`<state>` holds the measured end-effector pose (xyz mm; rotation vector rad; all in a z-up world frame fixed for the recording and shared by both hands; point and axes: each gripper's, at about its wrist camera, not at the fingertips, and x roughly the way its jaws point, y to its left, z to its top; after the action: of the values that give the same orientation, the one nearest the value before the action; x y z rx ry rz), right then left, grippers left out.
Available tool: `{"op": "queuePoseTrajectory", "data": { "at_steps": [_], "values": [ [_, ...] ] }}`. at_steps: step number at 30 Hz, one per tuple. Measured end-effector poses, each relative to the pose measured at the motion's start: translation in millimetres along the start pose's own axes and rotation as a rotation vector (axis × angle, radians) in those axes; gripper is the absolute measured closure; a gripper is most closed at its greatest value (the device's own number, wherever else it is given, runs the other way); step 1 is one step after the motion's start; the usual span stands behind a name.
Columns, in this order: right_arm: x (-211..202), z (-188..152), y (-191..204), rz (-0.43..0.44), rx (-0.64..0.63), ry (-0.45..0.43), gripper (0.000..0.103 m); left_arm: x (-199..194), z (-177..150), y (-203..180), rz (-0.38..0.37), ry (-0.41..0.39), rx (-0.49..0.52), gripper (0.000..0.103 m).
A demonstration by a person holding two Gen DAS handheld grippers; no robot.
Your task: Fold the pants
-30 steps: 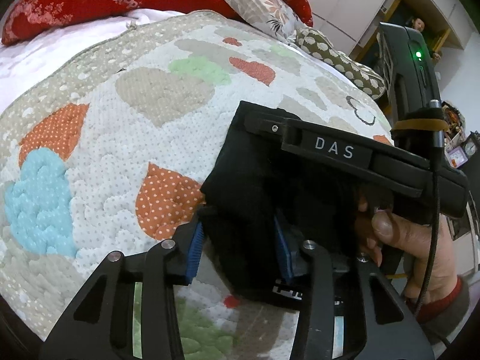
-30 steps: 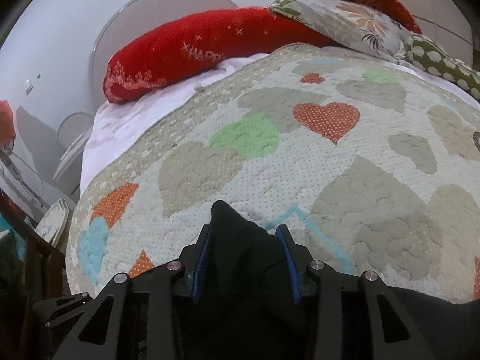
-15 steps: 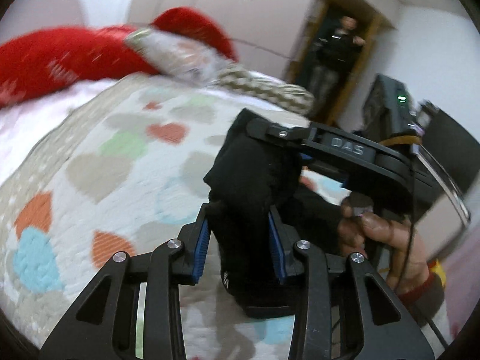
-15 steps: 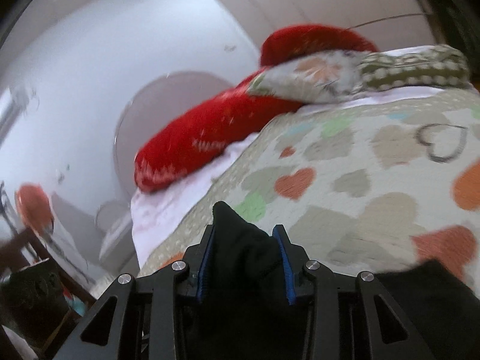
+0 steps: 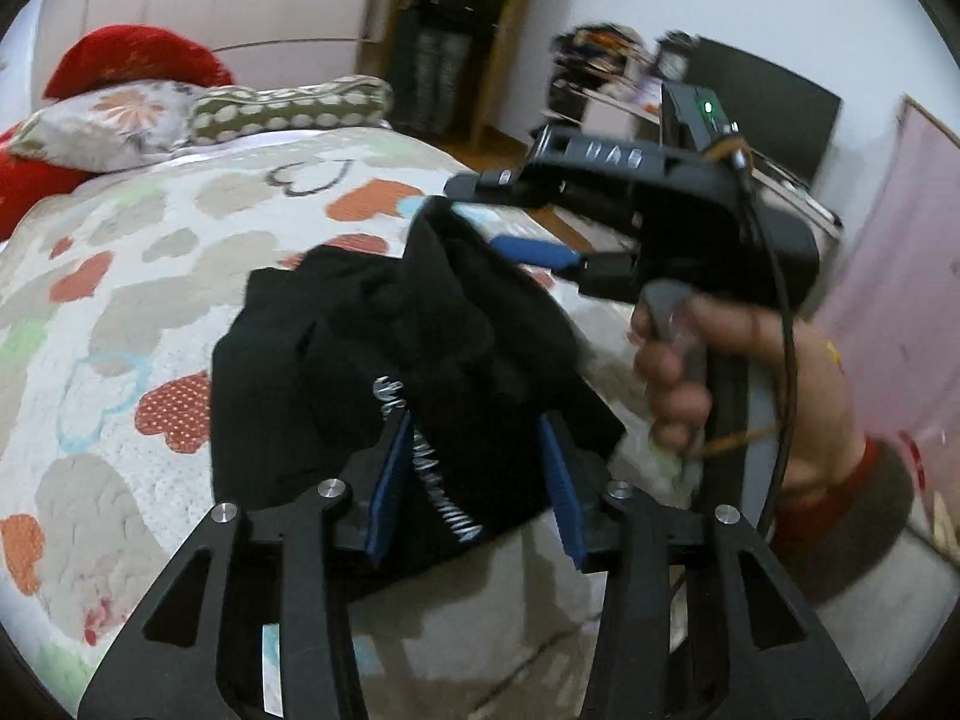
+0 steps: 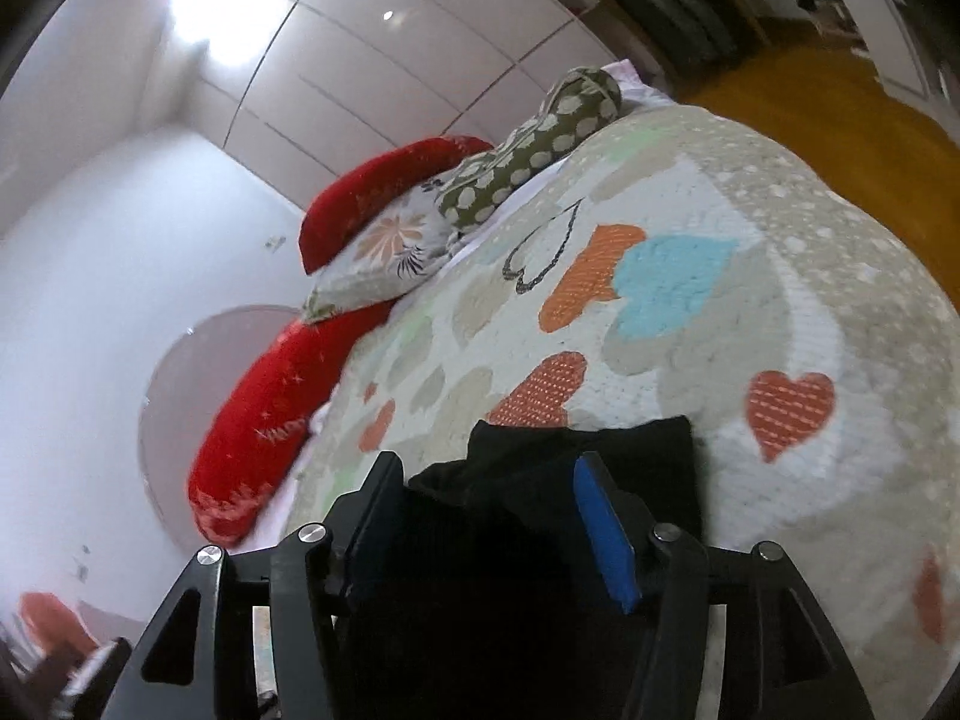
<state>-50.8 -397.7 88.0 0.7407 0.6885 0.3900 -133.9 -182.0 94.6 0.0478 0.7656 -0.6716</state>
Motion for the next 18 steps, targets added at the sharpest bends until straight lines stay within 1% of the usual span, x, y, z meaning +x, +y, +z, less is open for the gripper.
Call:
{"op": "queuePoseTrajectory", "data": {
  "at_steps": [1, 2, 4, 5, 6, 8, 10, 12, 13, 14, 15, 16, 17, 18],
  "values": [
    [-3.6, 0.5, -0.2, -0.004, 0.005, 0.009, 0.035, -3.2, -1.1, 2.9, -0.002, 0.003, 0.006, 0.061],
    [-4.6, 0.1, 1.9, -0.005, 0.005, 0.018, 0.027, -7.1, -1.6, 7.6, 0.002, 0.004, 0.006, 0.061],
    [-7.9, -4.7, 5.5, 0.006, -0.012, 0.043, 0.025, -21.3, -2.7, 19.6, -0.001, 0.002, -0.009, 0.061],
    [-8.8, -7.7, 7.0, -0.004, -0.024, 0.058, 0.022, -26.1, -3.6, 24.2, 0.002, -0.007, -0.013, 0.058],
    [-8.5, -11.3, 8.1, -0.015, -0.035, 0.070, 0.020, -34.4, -3.5, 31.7, 0.024, -0.026, -0.020, 0.055],
    [-3.7, -17.6, 12.5, -0.035, -0.064, 0.089, 0.016, -42.5, -5.3, 38.7, 0.064, -0.053, -0.034, 0.045],
    [4.0, -26.2, 10.2, -0.061, -0.078, 0.124, 0.014, -42.0, -3.9, 52.5, 0.083, -0.067, -0.058, 0.044],
    [16.7, -34.0, 12.8, -0.086, -0.091, 0.181, 0.015, -32.3, -5.1, 60.1, 0.100, -0.048, -0.083, 0.044],
    [21.3, -42.0, 13.6, -0.084, -0.119, 0.200, 0.019, -27.1, -6.2, 62.7, 0.103, -0.040, -0.089, 0.044],
    [24.7, -47.5, 20.7, -0.085, -0.169, 0.202, 0.042, -20.6, -7.7, 64.4, 0.108, -0.028, -0.094, 0.044],
    [26.6, -52.4, 29.9, -0.109, -0.239, 0.189, 0.067, -13.4, -9.0, 64.6, 0.116, -0.010, -0.100, 0.044],
    [27.3, -55.2, 39.7, -0.143, -0.315, 0.177, 0.075, -4.9, -9.6, 64.6, 0.121, 0.014, -0.108, 0.044],
    [26.8, -54.3, 47.5, -0.161, -0.367, 0.175, 0.078, -3.0, -9.7, 65.4, 0.120, 0.022, -0.111, 0.044],
    [23.8, -49.5, 52.3, -0.161, -0.391, 0.173, 0.081, -0.5, -7.0, 64.6, 0.124, 0.025, -0.114, 0.044]
  ]
}}
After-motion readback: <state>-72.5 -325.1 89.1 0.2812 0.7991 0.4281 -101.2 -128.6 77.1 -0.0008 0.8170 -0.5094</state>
